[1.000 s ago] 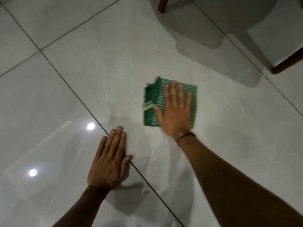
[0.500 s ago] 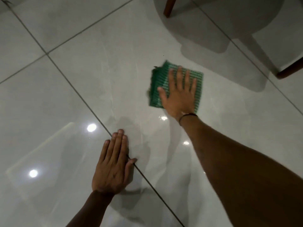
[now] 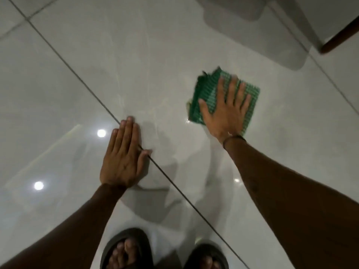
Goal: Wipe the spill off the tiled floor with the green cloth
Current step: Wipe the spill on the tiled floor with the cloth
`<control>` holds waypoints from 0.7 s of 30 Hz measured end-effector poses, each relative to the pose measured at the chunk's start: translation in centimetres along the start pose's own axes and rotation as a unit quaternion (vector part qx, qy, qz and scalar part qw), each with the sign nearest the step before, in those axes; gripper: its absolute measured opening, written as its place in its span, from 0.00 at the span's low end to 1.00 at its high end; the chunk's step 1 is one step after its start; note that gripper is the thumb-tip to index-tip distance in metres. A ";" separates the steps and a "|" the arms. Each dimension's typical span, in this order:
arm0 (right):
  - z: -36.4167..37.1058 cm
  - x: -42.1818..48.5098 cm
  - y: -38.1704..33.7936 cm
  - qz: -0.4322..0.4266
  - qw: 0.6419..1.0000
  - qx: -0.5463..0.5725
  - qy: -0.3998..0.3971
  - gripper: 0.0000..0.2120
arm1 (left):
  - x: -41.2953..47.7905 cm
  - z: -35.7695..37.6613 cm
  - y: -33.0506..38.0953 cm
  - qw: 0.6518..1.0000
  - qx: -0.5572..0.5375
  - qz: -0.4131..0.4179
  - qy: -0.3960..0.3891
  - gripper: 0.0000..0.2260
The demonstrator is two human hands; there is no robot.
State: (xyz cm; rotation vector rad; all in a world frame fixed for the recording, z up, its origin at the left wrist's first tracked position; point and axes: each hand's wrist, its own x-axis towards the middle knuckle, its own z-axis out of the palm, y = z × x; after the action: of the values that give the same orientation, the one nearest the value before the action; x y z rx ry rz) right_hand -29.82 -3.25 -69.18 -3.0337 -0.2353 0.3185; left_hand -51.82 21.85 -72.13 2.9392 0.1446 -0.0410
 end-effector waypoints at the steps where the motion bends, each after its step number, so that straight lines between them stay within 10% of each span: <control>1: 0.4 0.6 -1.3 -0.006 1.000 0.004 -0.003 0.46 | 0.0 0.1 0.1 1.000 0.000 0.005 -0.001 0.35; 7: 4.1 -15.7 1.2 -0.352 0.933 -0.036 -0.064 0.47 | 0.1 -0.3 0.0 1.000 -0.022 -0.003 -0.009 0.33; 12: 1.4 -14.0 12.6 -0.175 0.982 -0.062 -0.044 0.44 | 0.2 0.0 0.5 1.000 -0.014 -0.009 0.013 0.33; 16: 0.9 -5.1 4.0 0.042 0.999 -0.002 0.025 0.45 | -0.2 -0.4 1.1 0.998 -0.005 -0.065 0.000 0.33; 21: 4.4 -14.3 -1.3 -0.273 0.961 -0.007 -0.034 0.45 | -0.4 -1.4 0.9 0.994 -0.010 -0.105 -0.017 0.32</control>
State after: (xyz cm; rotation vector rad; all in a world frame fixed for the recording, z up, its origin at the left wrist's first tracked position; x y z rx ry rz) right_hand -44.72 -3.99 -70.45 -2.8130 -1.0486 0.3711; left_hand -52.11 21.23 -70.54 2.8892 0.4442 -0.1180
